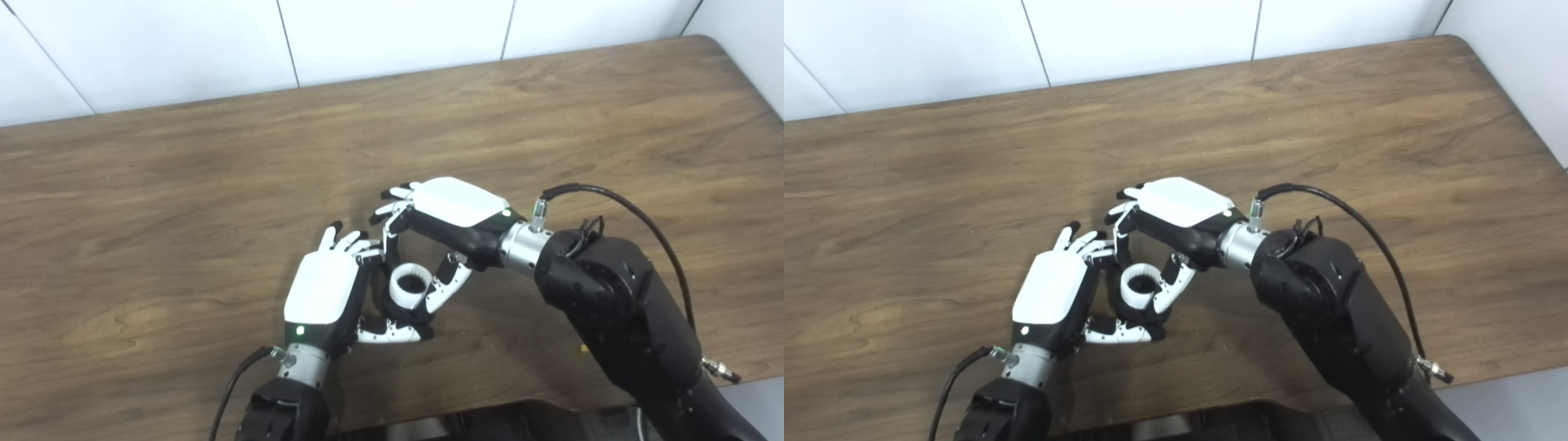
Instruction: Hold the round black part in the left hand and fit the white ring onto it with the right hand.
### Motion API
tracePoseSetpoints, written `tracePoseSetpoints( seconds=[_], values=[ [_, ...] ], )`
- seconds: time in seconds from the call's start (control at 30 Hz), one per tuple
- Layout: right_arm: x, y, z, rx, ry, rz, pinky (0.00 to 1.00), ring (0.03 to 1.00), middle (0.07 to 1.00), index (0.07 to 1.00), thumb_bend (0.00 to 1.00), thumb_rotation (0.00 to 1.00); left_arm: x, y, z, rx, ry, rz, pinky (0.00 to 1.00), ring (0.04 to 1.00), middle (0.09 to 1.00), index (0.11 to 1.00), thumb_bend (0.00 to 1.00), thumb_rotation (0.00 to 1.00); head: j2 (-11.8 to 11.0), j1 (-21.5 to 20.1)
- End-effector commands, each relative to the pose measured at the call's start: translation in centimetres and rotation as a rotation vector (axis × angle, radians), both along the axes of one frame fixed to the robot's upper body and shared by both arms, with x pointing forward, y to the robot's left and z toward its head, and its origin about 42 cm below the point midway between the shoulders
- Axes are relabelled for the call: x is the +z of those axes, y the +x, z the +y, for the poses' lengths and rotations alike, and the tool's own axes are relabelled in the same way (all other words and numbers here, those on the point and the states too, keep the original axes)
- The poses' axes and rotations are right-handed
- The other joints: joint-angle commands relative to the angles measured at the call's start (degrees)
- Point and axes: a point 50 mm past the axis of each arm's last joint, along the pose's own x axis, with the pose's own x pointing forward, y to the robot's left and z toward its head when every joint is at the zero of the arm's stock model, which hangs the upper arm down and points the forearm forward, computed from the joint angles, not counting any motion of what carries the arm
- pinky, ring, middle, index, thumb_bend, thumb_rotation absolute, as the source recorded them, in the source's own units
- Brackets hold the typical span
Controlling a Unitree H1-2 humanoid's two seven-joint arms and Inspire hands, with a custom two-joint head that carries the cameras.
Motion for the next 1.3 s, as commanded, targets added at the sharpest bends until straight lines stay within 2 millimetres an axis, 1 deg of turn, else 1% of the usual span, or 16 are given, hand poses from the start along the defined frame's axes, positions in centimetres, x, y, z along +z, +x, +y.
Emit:
tracePoseSetpoints(
  seconds=[0.0,0.23,0.4,0.73,1.07,1.1,1.13,1.17,1.23,1.27],
  values=[
    [1.24,0.24,0.3,0.004,0.021,-0.075,1.0,0.97,0.863,0.483,0.52,0.13,-0.22,-0.08,-0.61,-0.023,0.01,0.016,1.0,0.876,0.77,0.482,0.52,0.05,0.02,-0.02],
    [0.99,-0.04,0.61,0.022,0.027,-0.072,1.0,0.971,0.861,0.483,0.52,0.13,-0.27,0.03,-0.63,-0.023,0.012,0.013,1.0,0.878,0.772,0.482,0.52,0.05,0.01,0.1],
    [0.83,-0.01,0.48,0.017,0.025,-0.071,1.0,0.968,0.858,0.483,0.52,0.13,-0.19,0.04,-0.69,-0.023,0.011,0.015,1.0,0.878,0.772,0.482,0.52,0.05,0.0,0.12],
    [1.38,0.38,0.04,-0.002,0.019,-0.079,1.0,0.979,0.866,0.487,0.53,0.14,-0.26,0.1,-0.73,-0.025,0.008,0.012,1.0,0.877,0.767,0.482,0.52,0.05,-0.11,-0.05],
    [1.76,0.48,-0.08,-0.014,0.021,-0.063,1.0,1.0,0.899,0.491,0.52,0.15,-0.28,0.07,-0.73,-0.024,0.012,0.012,1.0,0.876,0.766,0.483,0.52,0.05,-0.11,-0.05],
    [1.79,0.48,-0.07,-0.013,0.019,-0.064,1.0,1.0,0.901,0.538,0.76,0.21,-0.28,0.08,-0.71,-0.023,0.012,0.012,1.0,0.877,0.767,0.483,0.52,0.05,0.09,-0.22],
    [1.8,0.47,-0.07,-0.012,0.016,-0.064,1.0,1.0,0.903,0.565,0.88,0.24,-0.28,0.08,-0.7,-0.024,0.013,0.012,1.0,0.877,0.768,0.483,0.52,0.05,0.09,-0.22],
    [1.8,0.47,-0.07,-0.01,0.013,-0.064,1.0,1.0,0.905,0.586,0.95,0.26,-0.29,0.08,-0.69,-0.024,0.012,0.011,1.0,0.877,0.767,0.483,0.52,0.05,0.09,-0.22],
    [1.75,0.45,-0.08,-0.009,0.008,-0.064,1.0,1.0,0.907,0.613,1.0,0.28,-0.31,0.07,-0.65,-0.025,0.011,0.012,1.0,0.878,0.768,0.483,0.52,0.05,0.09,-0.22],
    [1.74,0.44,-0.07,-0.008,0.005,-0.064,1.0,1.0,0.907,0.616,1.0,0.28,-0.3,0.06,-0.64,-0.025,0.011,0.014,1.0,0.879,0.768,0.483,0.52,0.05,0.09,-0.22]
  ],
)
